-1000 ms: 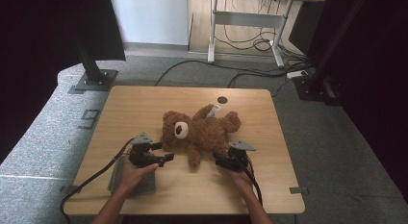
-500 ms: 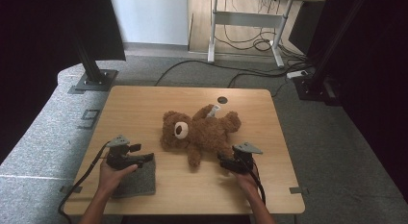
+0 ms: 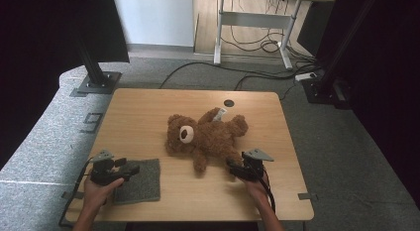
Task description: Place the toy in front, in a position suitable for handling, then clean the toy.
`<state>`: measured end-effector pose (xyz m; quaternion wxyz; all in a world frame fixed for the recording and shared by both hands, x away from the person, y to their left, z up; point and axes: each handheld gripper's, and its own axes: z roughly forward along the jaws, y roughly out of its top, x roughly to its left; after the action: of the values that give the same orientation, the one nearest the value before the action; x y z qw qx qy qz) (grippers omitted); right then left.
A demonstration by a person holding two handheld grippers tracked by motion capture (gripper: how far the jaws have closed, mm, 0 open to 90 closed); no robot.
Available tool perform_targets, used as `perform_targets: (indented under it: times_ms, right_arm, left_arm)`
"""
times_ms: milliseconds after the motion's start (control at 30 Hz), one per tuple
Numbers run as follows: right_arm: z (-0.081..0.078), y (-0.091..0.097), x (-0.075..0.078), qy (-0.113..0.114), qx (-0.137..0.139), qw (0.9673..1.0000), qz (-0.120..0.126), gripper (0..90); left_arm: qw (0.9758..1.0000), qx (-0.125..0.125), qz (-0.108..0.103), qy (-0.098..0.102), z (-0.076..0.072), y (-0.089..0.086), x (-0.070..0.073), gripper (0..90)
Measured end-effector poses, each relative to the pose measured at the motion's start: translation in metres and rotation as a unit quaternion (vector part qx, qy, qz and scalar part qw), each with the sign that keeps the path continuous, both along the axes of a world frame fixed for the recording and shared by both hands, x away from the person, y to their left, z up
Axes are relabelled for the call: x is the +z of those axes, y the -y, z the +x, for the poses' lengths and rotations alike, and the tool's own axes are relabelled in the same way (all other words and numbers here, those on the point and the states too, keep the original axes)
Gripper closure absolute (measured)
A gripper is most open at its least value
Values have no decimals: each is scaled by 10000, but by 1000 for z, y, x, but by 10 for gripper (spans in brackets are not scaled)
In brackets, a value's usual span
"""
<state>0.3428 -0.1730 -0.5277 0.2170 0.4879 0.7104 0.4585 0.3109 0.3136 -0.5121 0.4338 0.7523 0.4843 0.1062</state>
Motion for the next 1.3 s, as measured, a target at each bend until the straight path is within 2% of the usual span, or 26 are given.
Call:
perform_targets:
  times_ms: [167, 300, 467, 600, 700, 800, 967, 1033, 1133, 1200, 1300]
  right_arm:
    - [-1, 0, 0, 19, -32, 10000, -9, 270]
    - [-3, -1, 0, 16, -29, 10000, -50, 271]
    - [-3, 0, 0, 16, -33, 10000, -84, 270]
    - [-3, 2, 0, 21, -75, 9999, -71, 270]
    - [-3, 3, 1, 29, -74, 9999, -78, 271]
    - [-3, 3, 1, 26, -70, 9999, -107, 271]
    - [-3, 3, 0, 3, -63, 9999, -128, 271]
    - [-3, 3, -1, -6, -56, 9999, -135, 271]
    - [-2, 1, -2, -33, -44, 9999, -162, 271]
    - [-2, 1, -2, -27, -42, 9998, -199, 271]
    - [-3, 1, -1, -30, -60, 9998, -188, 272]
  left_arm:
    - [9996, 11, 290, -20, -5, -6, -6, 224]
    - [9999, 107, 100, -17, -3, -12, -6, 223]
    - [9996, 170, 156, -182, 1, -17, -12, 216]
    - [9989, 188, 273, -334, 4, -17, -16, 207]
    - [9978, 224, 435, -444, 7, -17, -20, 194]
    - [9972, 227, 423, -581, 9, -19, -25, 191]
    - [9971, 332, 359, -575, 15, -21, -27, 192]
    - [9973, 289, 381, -560, 20, -19, -27, 198]
    - [9971, 217, 517, -505, 24, -13, -26, 272]
    - [9969, 137, 639, -447, 24, -9, -26, 361]
    - [9971, 49, 603, -470, 23, -7, -26, 523]
